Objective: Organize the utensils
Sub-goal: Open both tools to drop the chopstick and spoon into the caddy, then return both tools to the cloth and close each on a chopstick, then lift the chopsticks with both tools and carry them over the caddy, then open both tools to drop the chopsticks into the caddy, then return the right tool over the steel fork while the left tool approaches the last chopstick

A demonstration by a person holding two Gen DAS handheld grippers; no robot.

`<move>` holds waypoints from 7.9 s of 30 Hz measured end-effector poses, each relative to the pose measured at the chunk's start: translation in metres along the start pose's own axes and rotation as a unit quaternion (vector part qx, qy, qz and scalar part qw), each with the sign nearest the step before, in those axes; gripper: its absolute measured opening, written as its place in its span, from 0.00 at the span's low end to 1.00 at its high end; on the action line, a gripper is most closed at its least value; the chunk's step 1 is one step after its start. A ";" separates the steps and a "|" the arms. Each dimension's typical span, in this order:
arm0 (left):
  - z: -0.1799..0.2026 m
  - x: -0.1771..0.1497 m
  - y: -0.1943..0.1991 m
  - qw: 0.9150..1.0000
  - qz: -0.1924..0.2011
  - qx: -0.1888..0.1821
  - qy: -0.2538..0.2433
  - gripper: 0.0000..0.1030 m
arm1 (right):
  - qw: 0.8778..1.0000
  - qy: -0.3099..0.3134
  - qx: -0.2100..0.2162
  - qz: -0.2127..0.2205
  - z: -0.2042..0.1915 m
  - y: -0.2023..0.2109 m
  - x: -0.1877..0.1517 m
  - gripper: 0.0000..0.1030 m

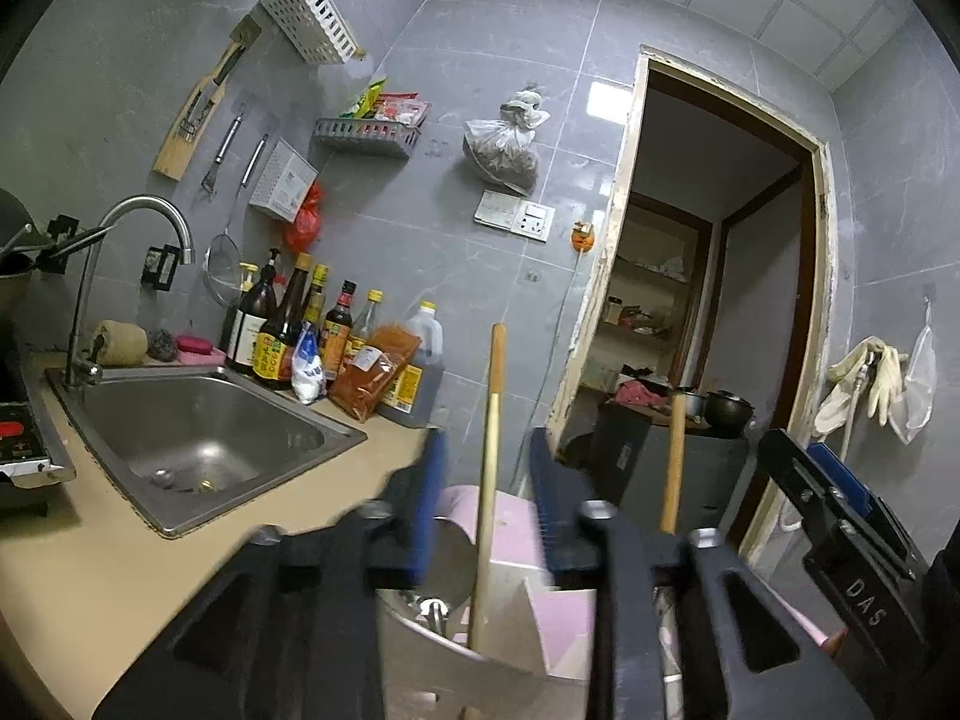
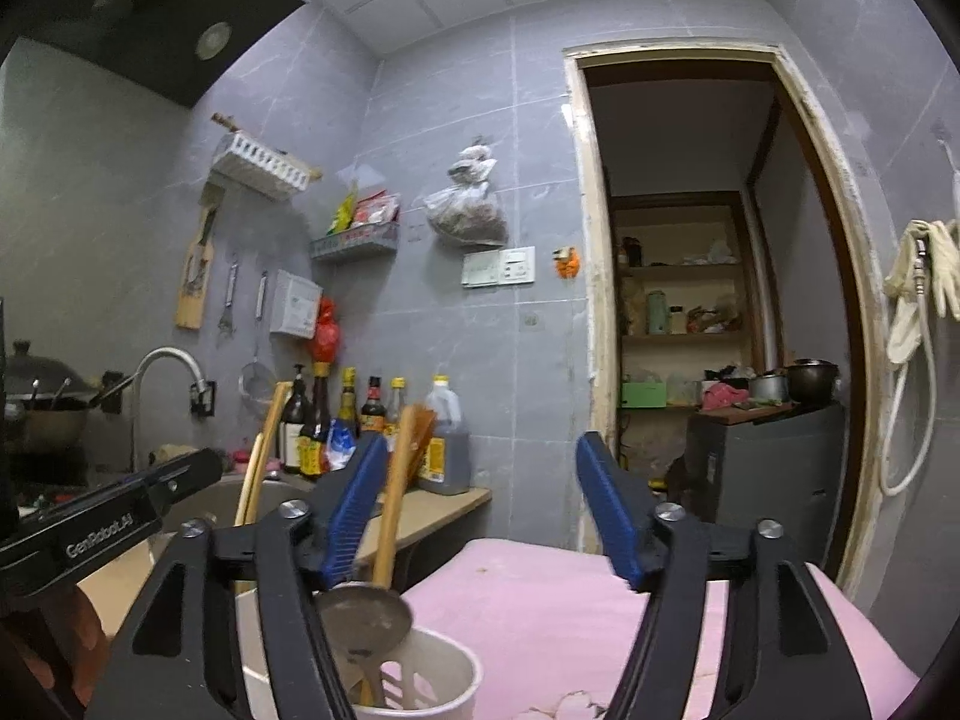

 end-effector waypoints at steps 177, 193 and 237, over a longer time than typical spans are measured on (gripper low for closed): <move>-0.001 0.001 -0.017 0.999 0.025 0.035 -0.006 0.02 | 0.978 -0.141 0.134 -0.074 0.005 -0.028 -0.027 0.03; 0.005 -0.003 -0.017 1.000 0.001 -0.001 0.016 0.04 | 0.977 -0.141 0.140 -0.073 0.005 -0.028 -0.025 0.12; 0.171 -0.113 -0.011 0.913 -0.348 -0.213 -0.002 0.76 | 0.966 -0.005 -0.057 -0.253 0.211 0.085 -0.048 0.76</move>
Point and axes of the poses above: each gripper's, at about its wrist camera, not at the fingertips, and y roughly against the way its jaws point, z to its right, x to its top, the point moved 6 cm from there along -y, roughly the way its jaws point, and after that the axes turned 14 degrees about -x, right-handed, at the moved point
